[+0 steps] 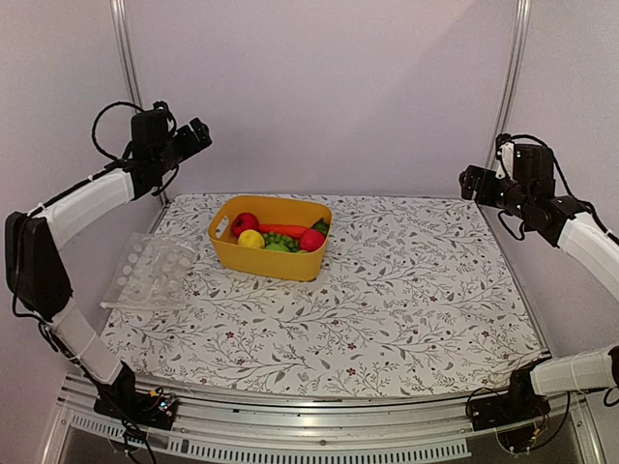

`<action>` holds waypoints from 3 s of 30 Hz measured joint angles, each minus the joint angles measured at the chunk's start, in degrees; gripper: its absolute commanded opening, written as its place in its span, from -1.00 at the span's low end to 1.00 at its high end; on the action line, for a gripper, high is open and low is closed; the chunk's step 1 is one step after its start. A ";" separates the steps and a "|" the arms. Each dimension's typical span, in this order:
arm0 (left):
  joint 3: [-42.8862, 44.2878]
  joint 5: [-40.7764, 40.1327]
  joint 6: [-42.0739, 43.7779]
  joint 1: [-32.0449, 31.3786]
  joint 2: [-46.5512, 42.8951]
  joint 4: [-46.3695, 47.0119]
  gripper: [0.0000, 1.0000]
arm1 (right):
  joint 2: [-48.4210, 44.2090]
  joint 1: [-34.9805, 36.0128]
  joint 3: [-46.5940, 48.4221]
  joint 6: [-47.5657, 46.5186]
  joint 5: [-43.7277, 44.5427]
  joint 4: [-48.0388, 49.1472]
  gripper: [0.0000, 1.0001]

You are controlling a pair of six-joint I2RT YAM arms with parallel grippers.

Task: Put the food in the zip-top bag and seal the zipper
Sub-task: Move the bin to the center of the board.

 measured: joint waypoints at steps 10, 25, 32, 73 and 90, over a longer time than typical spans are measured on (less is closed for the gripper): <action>-23.63 -4.76 0.66 -4.07 -22.49 -12.81 0.99 | 2.25 5.40 -2.80 -5.27 -17.35 4.92 0.50; -26.14 -2.16 1.62 -2.56 -20.61 -17.77 0.27 | 34.32 21.51 21.00 -8.15 -25.00 -1.09 0.15; -11.74 -0.07 -3.80 -2.56 -5.75 -25.38 0.20 | 34.32 21.64 19.67 -3.39 -28.37 -2.95 0.15; 10.23 39.63 19.87 -11.34 27.54 -17.90 -0.78 | 30.47 19.50 28.04 -6.71 -21.68 -19.63 0.16; 2.80 22.69 17.05 -18.99 10.99 -21.81 0.43 | 41.72 18.56 28.06 -7.63 -19.69 -23.50 -0.08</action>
